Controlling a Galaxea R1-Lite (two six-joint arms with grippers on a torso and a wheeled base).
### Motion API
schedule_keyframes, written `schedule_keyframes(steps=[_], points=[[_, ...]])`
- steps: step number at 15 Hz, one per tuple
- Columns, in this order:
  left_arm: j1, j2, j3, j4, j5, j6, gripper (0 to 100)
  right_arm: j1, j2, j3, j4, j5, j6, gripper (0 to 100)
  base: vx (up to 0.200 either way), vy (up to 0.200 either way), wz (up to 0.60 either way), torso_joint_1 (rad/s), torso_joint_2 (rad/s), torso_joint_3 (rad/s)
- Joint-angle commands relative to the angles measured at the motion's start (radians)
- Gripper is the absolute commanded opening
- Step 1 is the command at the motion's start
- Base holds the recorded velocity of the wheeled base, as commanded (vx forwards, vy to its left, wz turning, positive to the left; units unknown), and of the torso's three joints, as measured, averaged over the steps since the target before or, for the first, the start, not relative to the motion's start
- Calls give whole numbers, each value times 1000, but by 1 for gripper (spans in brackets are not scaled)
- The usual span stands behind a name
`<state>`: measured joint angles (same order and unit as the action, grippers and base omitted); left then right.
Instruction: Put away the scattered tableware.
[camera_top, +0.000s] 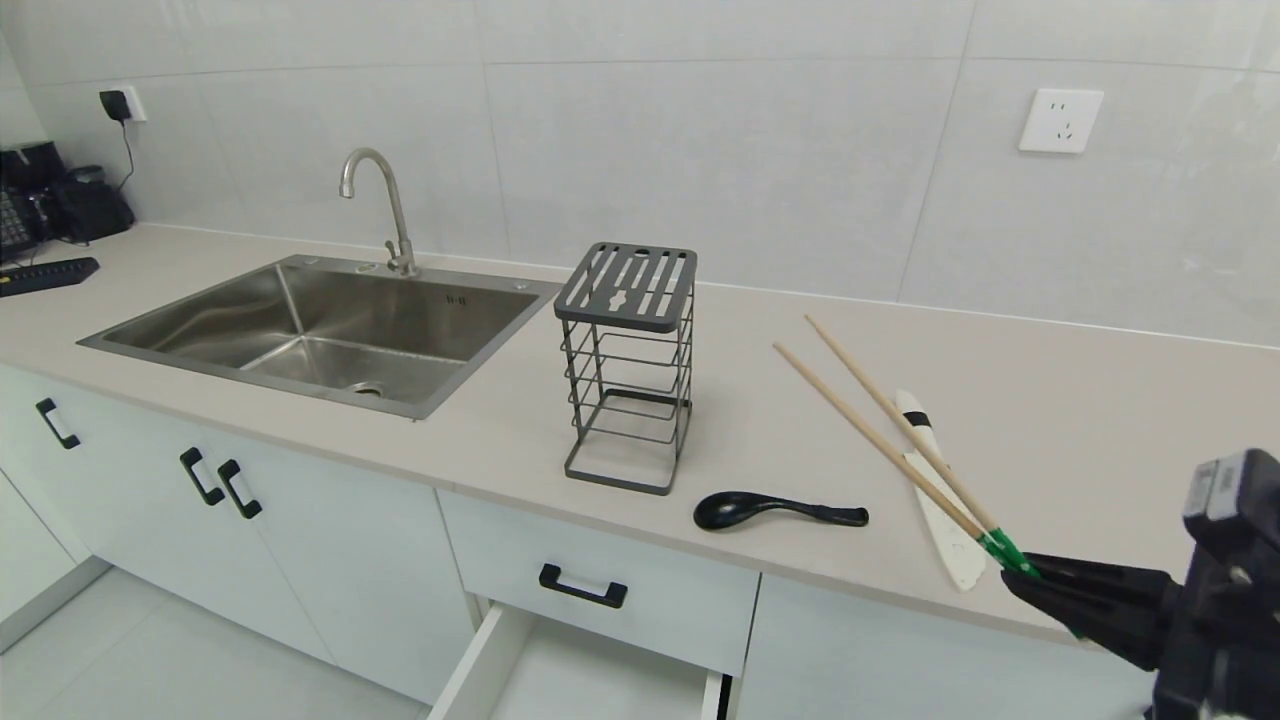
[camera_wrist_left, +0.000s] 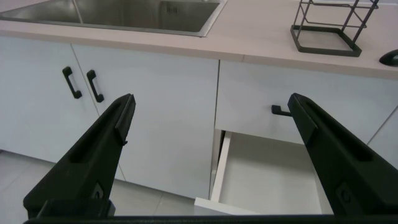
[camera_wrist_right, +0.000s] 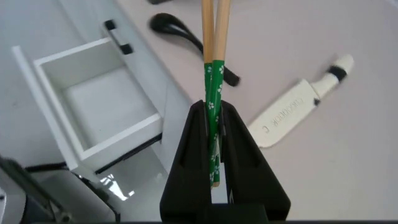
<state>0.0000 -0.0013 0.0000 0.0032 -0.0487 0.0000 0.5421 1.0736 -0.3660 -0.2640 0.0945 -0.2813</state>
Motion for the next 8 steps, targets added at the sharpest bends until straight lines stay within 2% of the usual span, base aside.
schedule_keyframes(steps=[1, 4, 6, 8], points=[[0, 1, 0, 0, 0, 0, 100, 35, -67, 21, 2, 30, -29, 0, 0, 0, 0, 0, 0, 0], [0, 1, 0, 0, 0, 0, 100, 133, -14, 12, 3, 47, -49, 0, 0, 0, 0, 0, 0, 0], [0, 1, 0, 0, 0, 0, 100, 314, 109, -56, 2, 41, -49, 0, 0, 0, 0, 0, 0, 0], [0, 1, 0, 0, 0, 0, 100, 414, 233, -142, -4, 33, -45, 0, 0, 0, 0, 0, 0, 0]])
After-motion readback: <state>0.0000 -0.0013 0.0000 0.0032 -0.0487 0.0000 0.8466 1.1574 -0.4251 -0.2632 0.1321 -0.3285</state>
